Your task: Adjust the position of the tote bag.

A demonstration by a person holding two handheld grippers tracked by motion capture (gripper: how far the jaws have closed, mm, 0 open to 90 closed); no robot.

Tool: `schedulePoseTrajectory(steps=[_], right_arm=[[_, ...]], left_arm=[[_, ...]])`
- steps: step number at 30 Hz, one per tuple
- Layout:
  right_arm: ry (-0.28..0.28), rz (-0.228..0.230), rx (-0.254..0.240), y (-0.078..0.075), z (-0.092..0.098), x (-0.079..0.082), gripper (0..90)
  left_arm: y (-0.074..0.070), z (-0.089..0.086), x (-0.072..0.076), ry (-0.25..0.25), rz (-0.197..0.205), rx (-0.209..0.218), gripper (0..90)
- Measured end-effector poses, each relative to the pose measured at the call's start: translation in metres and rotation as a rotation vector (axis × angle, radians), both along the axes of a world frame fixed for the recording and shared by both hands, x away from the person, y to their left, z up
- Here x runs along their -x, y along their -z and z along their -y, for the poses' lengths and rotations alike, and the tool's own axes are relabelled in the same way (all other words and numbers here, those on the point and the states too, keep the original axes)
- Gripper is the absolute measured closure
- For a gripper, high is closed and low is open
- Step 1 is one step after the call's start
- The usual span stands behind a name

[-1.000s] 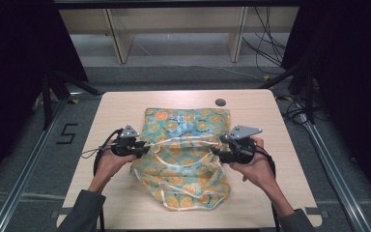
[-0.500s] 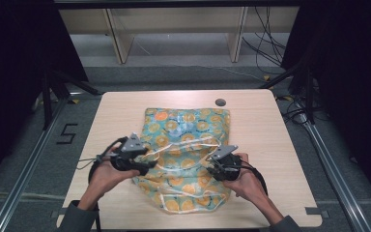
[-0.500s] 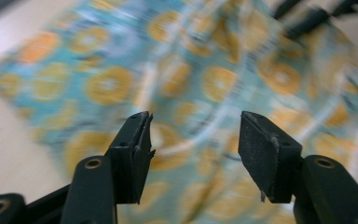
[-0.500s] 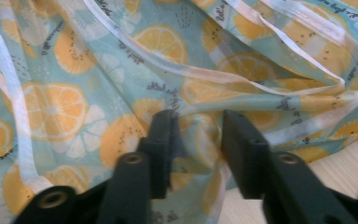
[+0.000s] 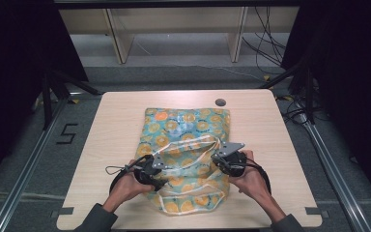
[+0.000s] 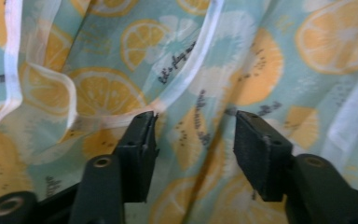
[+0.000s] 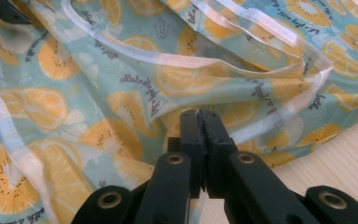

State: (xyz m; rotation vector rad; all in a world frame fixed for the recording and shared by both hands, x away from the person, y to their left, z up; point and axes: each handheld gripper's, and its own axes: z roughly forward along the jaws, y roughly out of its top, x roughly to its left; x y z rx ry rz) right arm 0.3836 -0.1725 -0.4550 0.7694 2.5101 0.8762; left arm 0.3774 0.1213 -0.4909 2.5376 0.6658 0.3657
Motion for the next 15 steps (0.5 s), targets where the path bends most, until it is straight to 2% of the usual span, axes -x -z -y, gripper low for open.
schedulePoseTrajectory(steps=[1, 3, 5, 7, 8, 9, 10, 11, 13, 15], right_arm=[[0.014, 0.002, -0.017, -0.001, 0.0, 0.0, 89.4], [0.014, -0.015, -0.031, -0.002, 0.0, 0.001, 89.4], [0.006, -0.018, -0.016, -0.004, 0.001, 0.001, 89.3], [0.0, 0.003, -0.029, -0.002, 0.001, -0.001, 89.1], [0.01, -0.019, -0.029, -0.002, 0.001, 0.0, 88.6], [0.005, -0.008, -0.029, -0.001, 0.002, -0.001, 87.1], [0.017, -0.017, -0.036, 0.0, 0.002, 0.0, 84.5], [0.025, -0.034, -0.046, 0.0, 0.002, -0.001, 77.6], [0.03, -0.044, -0.039, 0.0, 0.003, -0.002, 70.1], [0.046, -0.065, -0.056, 0.0, 0.002, -0.002, 63.3]], left_arm=[[0.001, -0.001, -0.001, 0.005, 0.024, -0.009, 55.9], [0.001, -0.003, -0.002, 0.025, 0.033, -0.028, 66.6], [0.0, -0.007, -0.005, 0.023, 0.007, 0.055, 77.8], [-0.002, -0.013, -0.007, 0.0, 0.009, 0.103, 85.5], [-0.004, -0.017, -0.009, 0.0, 0.005, 0.122, 87.8], [-0.006, -0.02, -0.01, -0.009, -0.005, 0.153, 88.8], [-0.008, -0.024, -0.011, -0.016, 0.001, 0.178, 89.2], [-0.01, -0.025, -0.011, -0.017, 0.0, 0.186, 89.3], [-0.015, -0.028, -0.011, -0.026, -0.015, 0.256, 89.3], [-0.021, -0.028, -0.009, -0.014, -0.034, 0.293, 89.4]])
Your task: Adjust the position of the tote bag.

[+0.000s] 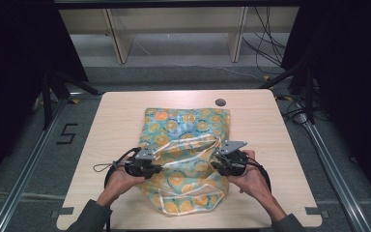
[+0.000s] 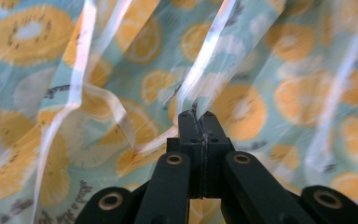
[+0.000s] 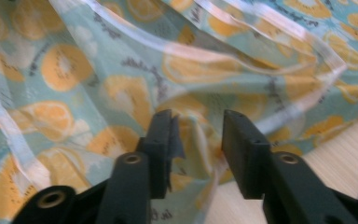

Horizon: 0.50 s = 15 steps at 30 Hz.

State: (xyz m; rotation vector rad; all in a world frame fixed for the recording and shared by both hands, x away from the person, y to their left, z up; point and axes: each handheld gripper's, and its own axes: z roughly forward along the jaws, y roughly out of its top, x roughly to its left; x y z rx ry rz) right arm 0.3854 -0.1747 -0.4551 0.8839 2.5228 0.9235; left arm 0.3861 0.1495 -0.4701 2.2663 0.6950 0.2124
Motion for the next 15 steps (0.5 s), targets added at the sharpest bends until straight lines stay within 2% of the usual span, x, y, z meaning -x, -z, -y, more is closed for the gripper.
schedulePoseTrajectory(steps=[2, 3, 4, 5, 6, 7, 9, 12, 15], right_arm=[[-0.009, -0.008, -0.011, 0.0, 0.001, 0.002, 65.8], [-0.017, 0.024, -0.003, 0.002, 0.001, 0.001, 70.0], [-0.025, 0.014, -0.003, 0.002, 0.002, 0.002, 75.8], [-0.052, 0.006, 0.022, 0.001, 0.004, 0.002, 82.1], [-0.047, 0.024, 0.017, 0.003, 0.004, 0.002, 85.4], [-0.057, 0.029, 0.034, 0.002, 0.005, 0.003, 88.1], [-0.077, 0.032, 0.04, 0.001, 0.008, 0.003, 90.0], [-0.056, 0.018, 0.011, -0.001, 0.013, 0.005, 90.0], [-0.06, 0.012, 0.005, -0.004, 0.016, 0.006, 90.0]], left_arm=[[-0.006, 0.001, 0.001, 0.025, 0.009, -0.004, 89.4], [-0.006, 0.003, 0.003, 0.009, 0.0, 0.032, 89.5], [-0.007, 0.004, 0.004, 0.01, -0.003, 0.046, 89.5], [-0.008, 0.003, 0.004, 0.019, -0.003, 0.04, 89.5], [-0.01, 0.003, 0.005, 0.018, -0.002, 0.046, 89.5], [-0.01, 0.003, 0.006, 0.013, -0.003, 0.052, 89.5], [-0.015, 0.001, 0.007, 0.01, -0.006, 0.073, 89.5], [-0.022, 0.0, 0.012, 0.003, -0.009, 0.125, 89.6], [-0.031, 0.0, 0.021, 0.02, 0.015, 0.14, 89.6]])
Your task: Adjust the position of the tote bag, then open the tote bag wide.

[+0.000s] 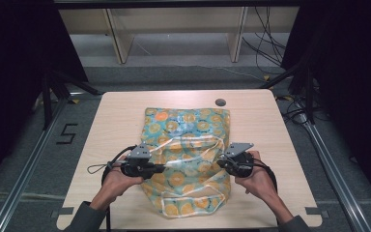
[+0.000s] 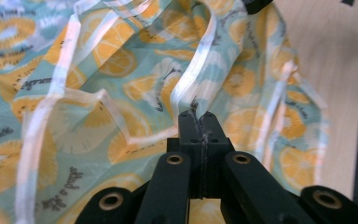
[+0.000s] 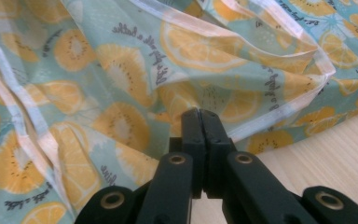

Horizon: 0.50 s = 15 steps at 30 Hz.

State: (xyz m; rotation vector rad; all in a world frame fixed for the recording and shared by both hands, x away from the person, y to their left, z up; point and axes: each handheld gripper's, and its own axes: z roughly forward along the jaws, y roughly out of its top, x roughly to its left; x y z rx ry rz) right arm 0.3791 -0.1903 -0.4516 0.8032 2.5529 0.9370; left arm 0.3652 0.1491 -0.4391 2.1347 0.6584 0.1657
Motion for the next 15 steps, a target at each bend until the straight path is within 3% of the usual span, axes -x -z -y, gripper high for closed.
schedulePoseTrajectory(steps=[1, 2, 3, 4, 5, 8, 9, 10, 11, 12, 13, 15], right_arm=[[-0.003, 0.017, -0.004, 0.0, 0.0, 0.0, 90.0], [-0.007, 0.004, 0.01, -0.004, 0.001, 0.002, 90.0], [0.001, 0.027, -0.013, -0.003, 0.0, 0.002, 90.0], [-0.003, 0.004, -0.022, -0.004, 0.0, 0.003, 90.0], [-0.006, 0.023, -0.023, -0.005, 0.001, 0.003, 90.0], [0.0, 0.011, -0.042, -0.011, 0.003, 0.004, 85.8], [0.02, 0.009, -0.077, -0.011, 0.002, 0.005, 79.6], [0.032, 0.002, -0.068, -0.013, 0.003, 0.006, 75.8], [0.04, 0.015, -0.09, -0.015, 0.002, 0.008, 68.7], [0.029, 0.029, -0.095, -0.016, 0.002, 0.007, 64.1], [0.033, 0.002, -0.088, -0.02, 0.003, 0.01, 60.0], [0.029, 0.005, -0.116, -0.021, 0.0, 0.011, 52.9]], left_arm=[[-0.005, -0.002, 0.003, 0.015, -0.007, 0.037, 89.6], [-0.008, -0.004, 0.004, 0.015, -0.018, 0.058, 89.6], [-0.011, -0.006, 0.005, 0.017, -0.03, 0.091, 89.6], [-0.014, -0.008, 0.005, 0.029, -0.035, 0.12, 89.6], [-0.017, -0.009, 0.006, 0.023, -0.041, 0.132, 89.6], [-0.026, -0.012, 0.009, 0.029, -0.018, 0.148, 89.6], [-0.027, -0.012, 0.009, 0.025, -0.022, 0.144, 89.6], [-0.029, -0.014, 0.009, 0.016, 0.001, 0.131, 89.6], [-0.028, -0.013, 0.009, 0.004, -0.003, 0.142, 89.6], [-0.028, -0.014, 0.007, 0.0, -0.009, 0.145, 89.6], [-0.029, -0.016, 0.005, -0.014, -0.005, 0.135, 89.6], [-0.029, -0.017, -0.001, -0.017, 0.01, 0.127, 89.6]])
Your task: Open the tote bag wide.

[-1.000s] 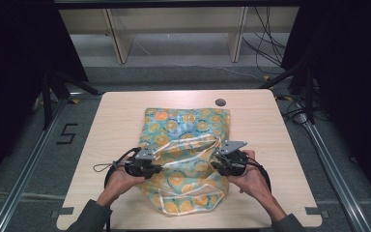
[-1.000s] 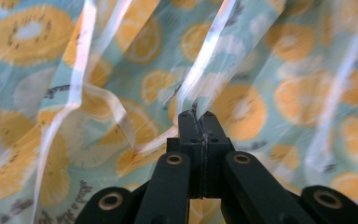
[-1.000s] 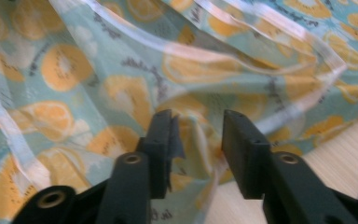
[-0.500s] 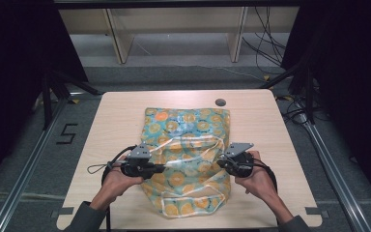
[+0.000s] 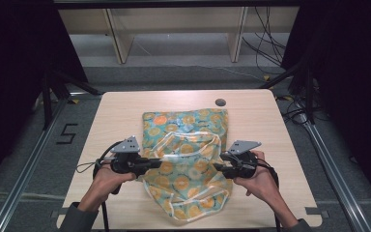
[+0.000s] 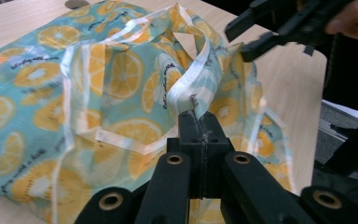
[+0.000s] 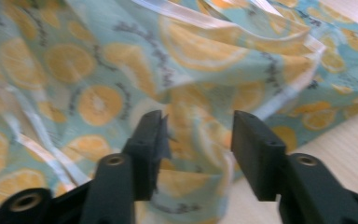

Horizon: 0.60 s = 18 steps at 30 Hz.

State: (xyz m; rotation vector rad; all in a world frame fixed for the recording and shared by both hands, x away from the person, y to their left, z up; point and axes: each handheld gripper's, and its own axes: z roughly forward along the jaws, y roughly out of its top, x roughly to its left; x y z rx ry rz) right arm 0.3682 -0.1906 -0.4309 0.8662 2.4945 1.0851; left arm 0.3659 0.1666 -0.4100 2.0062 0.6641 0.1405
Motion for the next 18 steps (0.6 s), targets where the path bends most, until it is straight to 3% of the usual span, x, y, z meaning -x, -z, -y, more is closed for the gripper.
schedulePoseTrajectory(steps=[2, 3, 6, 8, 10, 11, 12, 14, 16, 18], right_arm=[[-0.003, -0.019, -0.011, -0.002, -0.005, 0.004, 48.4], [0.007, -0.003, -0.025, 0.0, -0.009, 0.005, 47.0], [-0.013, -0.018, 0.021, 0.0, -0.016, 0.008, 42.8], [-0.017, -0.003, 0.058, 0.005, -0.021, 0.007, 39.1], [-0.039, -0.027, 0.076, 0.009, -0.023, 0.006, 37.2], [-0.021, -0.021, 0.065, 0.013, -0.026, 0.005, 36.3], [-0.029, -0.025, 0.081, 0.016, -0.028, 0.004, 35.8], [-0.018, -0.01, 0.101, 0.019, -0.031, 0.002, 35.7], [0.006, 0.026, 0.149, 0.022, -0.034, -0.003, 39.7], [0.019, 0.031, 0.204, 0.025, -0.035, -0.01, 57.1]], left_arm=[[0.0, -0.001, -0.006, -0.02, 0.007, -0.009, 89.6], [-0.001, -0.001, -0.009, -0.027, 0.006, -0.003, 89.6], [-0.002, -0.002, -0.017, -0.075, 0.007, -0.005, 89.5], [-0.002, -0.003, -0.021, -0.067, 0.019, -0.023, 89.5], [-0.002, -0.003, -0.024, -0.079, 0.019, -0.029, 89.5], [-0.003, -0.003, -0.025, -0.09, 0.027, -0.028, 89.5], [-0.004, -0.003, -0.026, -0.096, 0.009, -0.023, 89.5], [-0.005, -0.003, -0.028, -0.098, 0.021, -0.026, 89.5], [-0.007, -0.004, -0.03, -0.099, 0.04, -0.036, 89.5], [-0.007, -0.003, -0.031, -0.116, 0.051, -0.039, 89.5]])
